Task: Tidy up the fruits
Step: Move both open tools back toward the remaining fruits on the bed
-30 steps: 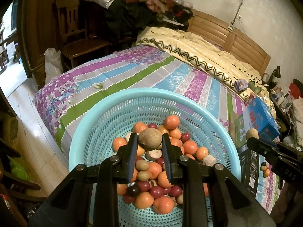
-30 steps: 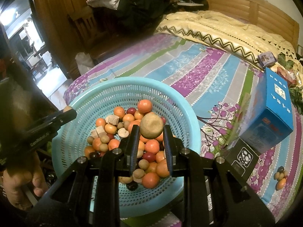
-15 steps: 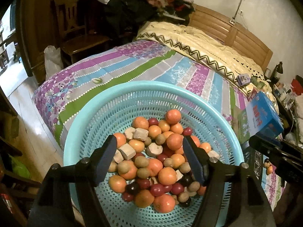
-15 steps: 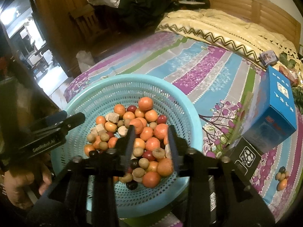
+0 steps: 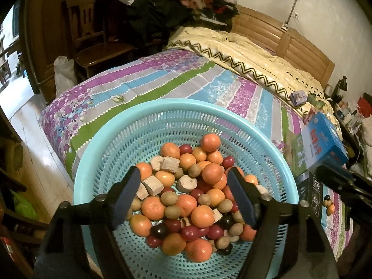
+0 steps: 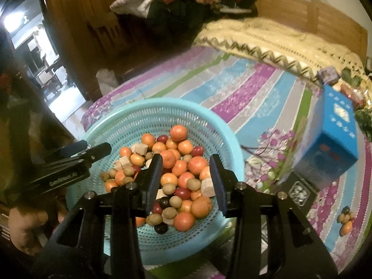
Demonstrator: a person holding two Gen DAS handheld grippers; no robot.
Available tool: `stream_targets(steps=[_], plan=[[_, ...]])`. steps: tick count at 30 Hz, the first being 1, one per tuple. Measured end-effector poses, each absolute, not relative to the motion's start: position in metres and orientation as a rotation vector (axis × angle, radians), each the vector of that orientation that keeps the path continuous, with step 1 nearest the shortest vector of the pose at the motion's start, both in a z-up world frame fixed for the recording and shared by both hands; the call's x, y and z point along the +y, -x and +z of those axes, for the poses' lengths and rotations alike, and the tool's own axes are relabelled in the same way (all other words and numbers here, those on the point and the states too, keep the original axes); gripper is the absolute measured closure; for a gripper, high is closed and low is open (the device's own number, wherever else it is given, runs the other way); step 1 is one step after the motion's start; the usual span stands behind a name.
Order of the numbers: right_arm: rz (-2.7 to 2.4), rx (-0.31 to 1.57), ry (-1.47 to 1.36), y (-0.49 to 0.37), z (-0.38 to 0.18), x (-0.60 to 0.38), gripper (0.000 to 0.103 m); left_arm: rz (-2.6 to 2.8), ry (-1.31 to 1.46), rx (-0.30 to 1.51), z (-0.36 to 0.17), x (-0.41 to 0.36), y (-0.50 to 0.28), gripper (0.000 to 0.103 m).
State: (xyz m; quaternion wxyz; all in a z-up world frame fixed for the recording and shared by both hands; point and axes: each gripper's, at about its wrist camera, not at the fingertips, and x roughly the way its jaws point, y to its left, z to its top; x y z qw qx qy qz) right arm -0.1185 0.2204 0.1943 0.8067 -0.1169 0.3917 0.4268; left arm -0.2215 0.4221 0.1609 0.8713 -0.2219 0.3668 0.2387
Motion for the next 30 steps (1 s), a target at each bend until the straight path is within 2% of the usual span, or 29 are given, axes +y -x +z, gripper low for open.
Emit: stream_targets(steps=[2,7,19,24,26,27,28,30], plan=[[0.891,0.784,0.246,0.124,0.200,0.208,0.058,0.502,0.438,0.763,0.160,0.416,0.221,0.023],[0.797,0.671,0.229,0.134,0.210,0.159,0.042,0.456,0.420,0.731,0.168,0.395,0.216,0.023],[0.584,0.767,0.169,0.137,0.166,0.015,0.042,0.168,0.273,0.598,0.211,0.250,0.175,0.023],[0.470,0.801,0.072,0.129,0.137,-0.056,0.042,-0.030,0.221,0.636,0.205,0.172,0.153,0.018],[0.421,0.841,0.025,0.118,0.121,-0.083,0.042,-0.085,0.207,0.671,0.197,0.142,0.144,0.018],[0.398,0.854,0.020,0.113,0.113,-0.094,0.050,-0.103,0.196,0.688,0.192,0.130,0.140,0.018],[0.376,0.868,0.017,0.108,0.105,-0.104,0.062,-0.124,0.183,0.712,0.185,0.116,0.134,0.018],[0.341,0.915,0.014,0.090,0.088,-0.119,0.067,-0.138,0.167,0.744,0.173,0.101,0.128,0.018]])
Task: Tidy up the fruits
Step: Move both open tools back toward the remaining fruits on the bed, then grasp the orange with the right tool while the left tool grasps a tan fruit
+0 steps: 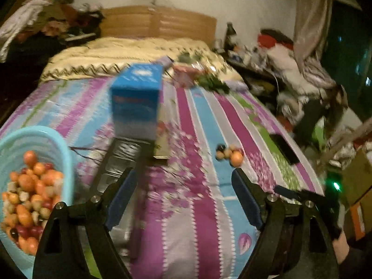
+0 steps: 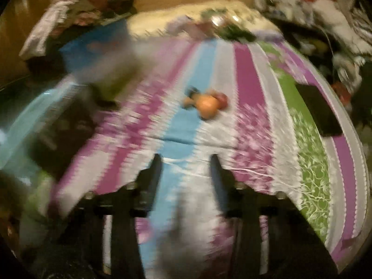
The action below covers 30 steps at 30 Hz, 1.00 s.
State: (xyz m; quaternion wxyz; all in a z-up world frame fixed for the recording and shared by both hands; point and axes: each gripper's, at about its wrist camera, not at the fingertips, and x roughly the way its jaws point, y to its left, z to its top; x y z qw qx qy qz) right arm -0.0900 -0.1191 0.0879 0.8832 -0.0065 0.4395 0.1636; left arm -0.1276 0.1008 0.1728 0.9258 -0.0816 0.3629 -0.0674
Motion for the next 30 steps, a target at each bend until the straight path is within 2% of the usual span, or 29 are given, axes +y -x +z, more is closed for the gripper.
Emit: stream_targets(steps=[12,23,26,30], plan=[[0.353,0.993,-0.168,-0.012,0.043,-0.119,0.065,-0.141,0.153,0.852,0.132,0.072,0.079,0.018],[0.330,1.015,-0.183,-0.032,0.030,-0.114,0.065,-0.192,0.124,0.883,0.108,0.049,0.055,0.018],[0.346,1.018,-0.207,-0.035,0.029,-0.117,0.060,-0.205,0.128,0.896,0.100,0.045,0.049,0.018],[0.345,1.019,-0.175,-0.038,0.031,-0.116,0.066,-0.233,0.125,0.908,0.083,0.031,0.031,0.018]])
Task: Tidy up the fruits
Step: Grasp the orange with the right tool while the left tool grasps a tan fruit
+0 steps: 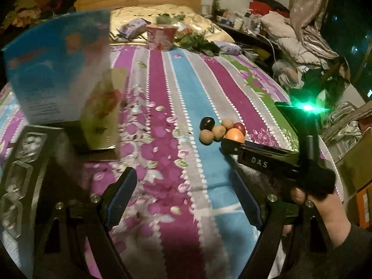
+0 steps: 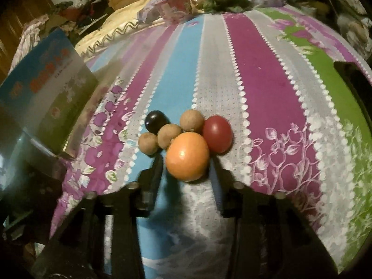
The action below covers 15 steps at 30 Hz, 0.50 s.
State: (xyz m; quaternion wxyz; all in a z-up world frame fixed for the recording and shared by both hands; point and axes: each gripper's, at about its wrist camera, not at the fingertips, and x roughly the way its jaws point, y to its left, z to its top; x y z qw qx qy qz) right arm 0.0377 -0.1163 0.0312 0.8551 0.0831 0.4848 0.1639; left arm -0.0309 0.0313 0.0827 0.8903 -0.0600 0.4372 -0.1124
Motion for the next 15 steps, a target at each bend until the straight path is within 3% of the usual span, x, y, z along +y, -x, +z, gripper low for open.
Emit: stream_targets(steps=[2,10,15], plan=[[0.342,1.003,-0.175,-0.034,0.037,-0.121,0.066,-0.259,0.128,0.915,0.074,0.025,0.018,0.022],[0.339,0.933,-0.169,0.000,0.065,-0.156,0.066,-0.368,0.143,0.949,0.044,-0.001,-0.030,0.052],[0.339,0.927,-0.185,0.003,0.065,-0.164,0.066,-0.390,0.119,0.993,0.024,-0.011,-0.047,0.063]])
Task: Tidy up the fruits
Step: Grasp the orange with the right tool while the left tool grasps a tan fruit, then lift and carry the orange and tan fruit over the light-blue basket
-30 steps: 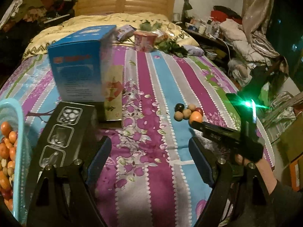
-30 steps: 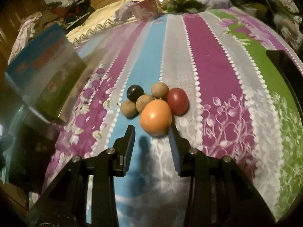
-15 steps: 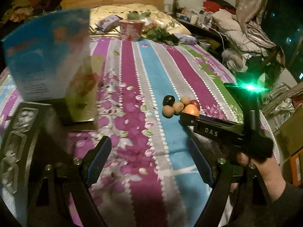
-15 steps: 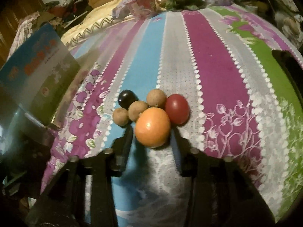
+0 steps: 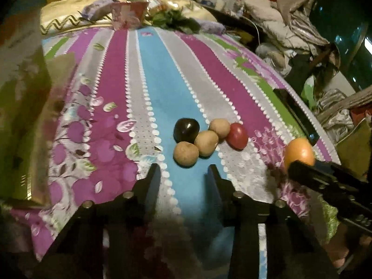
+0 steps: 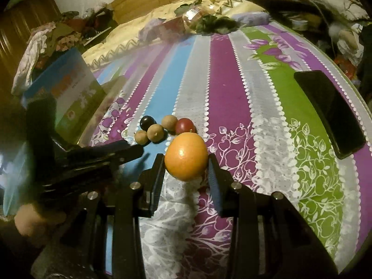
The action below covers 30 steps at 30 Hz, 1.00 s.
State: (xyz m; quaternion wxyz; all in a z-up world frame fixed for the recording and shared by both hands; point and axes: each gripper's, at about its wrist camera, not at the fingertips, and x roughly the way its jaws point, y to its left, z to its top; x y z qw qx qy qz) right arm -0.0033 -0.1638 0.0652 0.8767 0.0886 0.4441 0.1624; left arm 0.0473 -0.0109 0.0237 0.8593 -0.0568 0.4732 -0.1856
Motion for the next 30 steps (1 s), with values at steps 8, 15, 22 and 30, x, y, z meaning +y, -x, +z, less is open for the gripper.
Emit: stream_targets(steps=[8,15,22,30], plan=[[0.346,0.939,-0.198,-0.002,0.057,-0.163,0.066,-0.416,0.093,0.960,0.021,-0.018,-0.058,0.063],[0.341,0.933,-0.192,-0.004,0.056,-0.162,0.066,-0.409,0.063,0.953,0.021,-0.021,-0.059,0.079],[0.309,0.892,-0.135,0.002,0.071,-0.161,0.066,-0.381,0.089,0.930,0.033,-0.013,-0.048,0.079],[0.269,0.834,-0.046,0.018,0.108,-0.150,0.066,-0.251,0.121,0.879,0.099,0.015,-0.009,0.079]])
